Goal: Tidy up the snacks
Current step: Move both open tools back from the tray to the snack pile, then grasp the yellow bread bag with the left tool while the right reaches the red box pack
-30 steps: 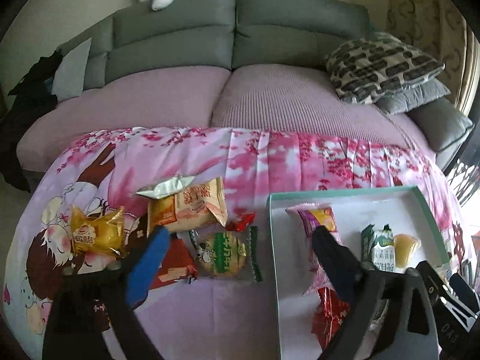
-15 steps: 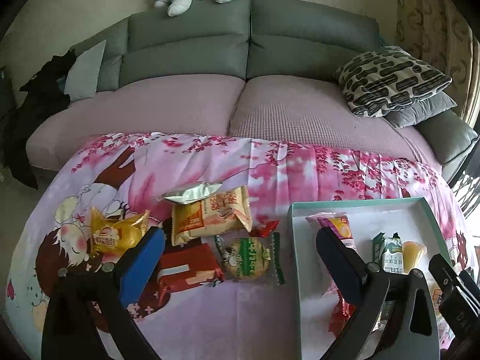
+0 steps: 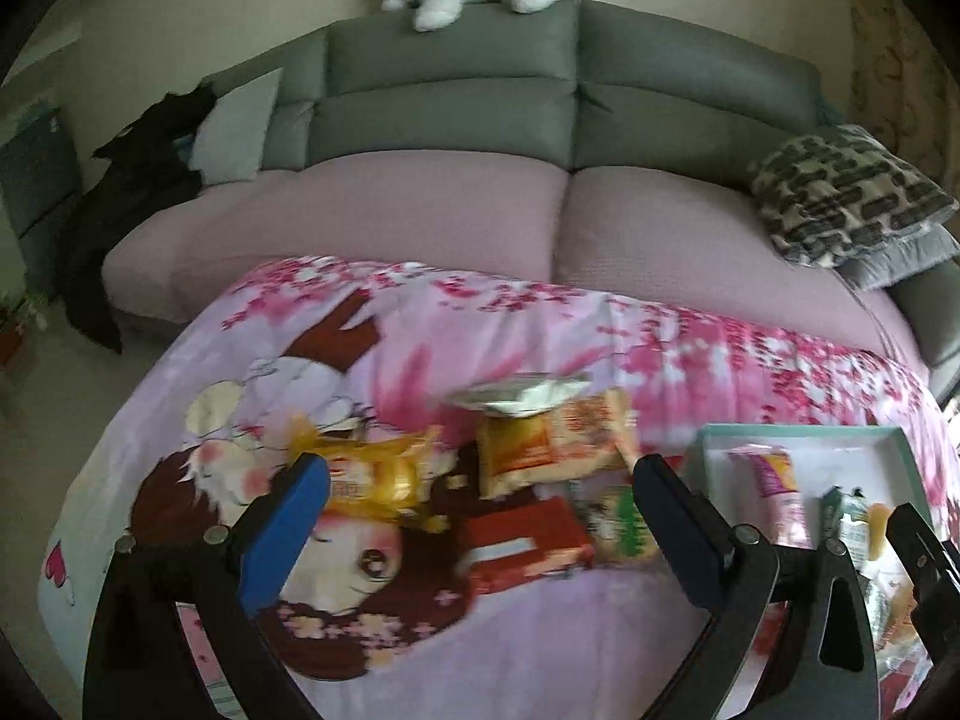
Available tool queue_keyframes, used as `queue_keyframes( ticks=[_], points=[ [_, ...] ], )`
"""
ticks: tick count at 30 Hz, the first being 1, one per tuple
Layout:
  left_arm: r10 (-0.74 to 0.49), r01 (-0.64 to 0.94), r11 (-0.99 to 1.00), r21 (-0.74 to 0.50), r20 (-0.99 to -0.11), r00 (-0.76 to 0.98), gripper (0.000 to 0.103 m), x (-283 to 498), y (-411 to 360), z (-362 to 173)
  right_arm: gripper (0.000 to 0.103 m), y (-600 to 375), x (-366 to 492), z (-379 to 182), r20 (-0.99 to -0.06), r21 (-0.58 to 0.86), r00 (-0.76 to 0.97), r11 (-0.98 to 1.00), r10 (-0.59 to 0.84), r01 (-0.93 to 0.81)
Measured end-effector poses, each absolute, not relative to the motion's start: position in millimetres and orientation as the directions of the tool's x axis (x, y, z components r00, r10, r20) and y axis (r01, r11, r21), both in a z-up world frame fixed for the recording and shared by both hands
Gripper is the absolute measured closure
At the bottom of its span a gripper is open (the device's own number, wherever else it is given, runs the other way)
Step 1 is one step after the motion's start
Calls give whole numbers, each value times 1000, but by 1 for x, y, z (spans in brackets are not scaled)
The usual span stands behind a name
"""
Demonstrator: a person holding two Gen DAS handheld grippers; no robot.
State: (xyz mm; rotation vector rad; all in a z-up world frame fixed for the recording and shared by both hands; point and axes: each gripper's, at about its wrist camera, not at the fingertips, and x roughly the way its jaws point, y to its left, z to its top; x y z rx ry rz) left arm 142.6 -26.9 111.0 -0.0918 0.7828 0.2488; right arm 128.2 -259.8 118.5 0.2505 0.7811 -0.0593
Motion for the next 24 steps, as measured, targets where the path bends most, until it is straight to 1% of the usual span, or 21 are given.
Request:
queue_keyframes(
  ticks=[5,12,16,22,24],
  points=[
    [236,-333,943,4,-716,658,2,136,10,108,0,-223,130,115,-702,228,702,971,118,65],
    [276,-433,901,-25,-738,616,2,121,63,100,0,-181,134,103,-733,204,666,979,142,17],
    [278,-473,880,-50,-753,597,2,113,90,94,0,-157,136,99,-743,193,650,981,159,-19],
    [277,-519,851,-81,-770,575,2,104,120,84,0,-115,136,89,-751,179,622,975,223,-133],
    [266,-523,847,-91,-779,567,2,104,127,80,0,-102,136,83,-760,155,611,975,220,-159]
  ],
)
